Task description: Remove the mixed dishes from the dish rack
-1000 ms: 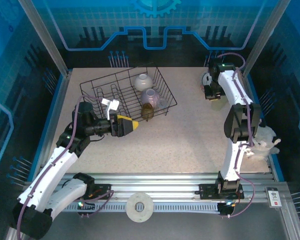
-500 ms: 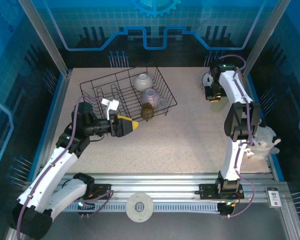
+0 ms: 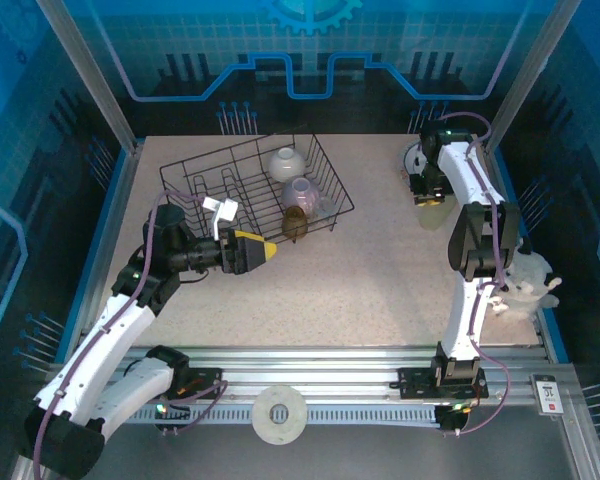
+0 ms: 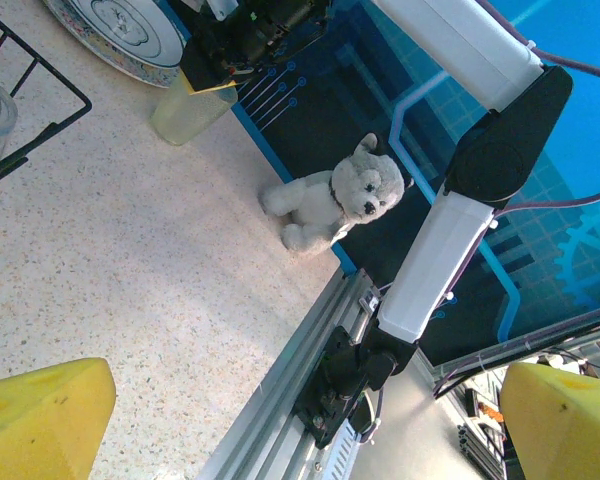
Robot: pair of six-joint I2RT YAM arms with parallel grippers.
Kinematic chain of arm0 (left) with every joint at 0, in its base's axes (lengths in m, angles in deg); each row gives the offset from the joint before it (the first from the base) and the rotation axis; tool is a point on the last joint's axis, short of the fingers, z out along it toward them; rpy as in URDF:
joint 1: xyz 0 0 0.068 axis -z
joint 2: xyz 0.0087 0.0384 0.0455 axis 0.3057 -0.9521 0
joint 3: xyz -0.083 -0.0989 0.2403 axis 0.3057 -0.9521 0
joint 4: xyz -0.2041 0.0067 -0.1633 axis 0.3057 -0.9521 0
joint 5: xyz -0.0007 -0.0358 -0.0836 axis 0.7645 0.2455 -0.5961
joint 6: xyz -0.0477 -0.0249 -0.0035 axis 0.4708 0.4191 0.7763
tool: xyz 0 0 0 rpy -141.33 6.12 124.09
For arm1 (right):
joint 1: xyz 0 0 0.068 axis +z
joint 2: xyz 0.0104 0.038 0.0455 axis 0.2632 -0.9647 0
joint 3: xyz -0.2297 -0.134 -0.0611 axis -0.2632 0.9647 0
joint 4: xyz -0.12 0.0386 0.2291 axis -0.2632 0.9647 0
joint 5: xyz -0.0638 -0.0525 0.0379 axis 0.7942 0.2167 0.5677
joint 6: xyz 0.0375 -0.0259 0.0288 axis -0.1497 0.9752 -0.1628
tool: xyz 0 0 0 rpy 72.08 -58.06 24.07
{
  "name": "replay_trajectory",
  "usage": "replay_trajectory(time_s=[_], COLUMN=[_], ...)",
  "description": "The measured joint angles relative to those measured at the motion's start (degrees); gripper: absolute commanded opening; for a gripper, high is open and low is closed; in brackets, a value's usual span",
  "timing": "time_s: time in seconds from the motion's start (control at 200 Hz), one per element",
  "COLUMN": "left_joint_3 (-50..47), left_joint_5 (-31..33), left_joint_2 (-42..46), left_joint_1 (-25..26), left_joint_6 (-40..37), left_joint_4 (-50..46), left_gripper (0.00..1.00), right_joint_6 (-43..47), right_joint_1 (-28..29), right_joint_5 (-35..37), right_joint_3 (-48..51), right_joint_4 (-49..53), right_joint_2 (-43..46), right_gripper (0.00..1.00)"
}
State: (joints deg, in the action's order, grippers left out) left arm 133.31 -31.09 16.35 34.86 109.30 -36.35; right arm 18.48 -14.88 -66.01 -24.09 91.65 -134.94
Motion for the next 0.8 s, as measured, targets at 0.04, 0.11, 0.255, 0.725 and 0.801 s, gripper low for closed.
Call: replay_trajectory(time_s=[0.04, 0.11, 0.255, 0.725, 0.801], left_joint_3=[0.0, 0.0, 0.0, 0.0, 0.02], left_joint_5=[0.0, 0.0, 0.04, 3.69, 3.87], left_joint_2=[0.0, 0.0, 0.0, 0.11, -0.42], left_joint_1=[0.0, 0.0, 0.0, -0.02, -0.07], left_joint_6=[-0.02, -0.02, -0.04, -0.15, 0.04], left_joint_4=[0.0, 0.0, -0.09, -2.47, -2.95], left_gripper=[0.99, 0.99, 0.99, 0.99, 0.99], right_joint_6=[-0.07, -0.33, -0.52, -2.32, -2.93], right_joint_1=[-0.09, -0.09, -0.09, 0.02, 0.57], right_joint_5=[0.02, 0.02, 0.5, 1.99, 2.01], right_joint_3=[0.0, 0.0, 0.87, 8.7, 11.04], right_joint_4=[0.0, -0.07, -1.25, -6.82, -8.09], right_joint_2=[0.0, 0.13, 2.4, 23.19, 26.6], right_gripper=[0.3, 0.34, 0.41, 0.62, 0.67])
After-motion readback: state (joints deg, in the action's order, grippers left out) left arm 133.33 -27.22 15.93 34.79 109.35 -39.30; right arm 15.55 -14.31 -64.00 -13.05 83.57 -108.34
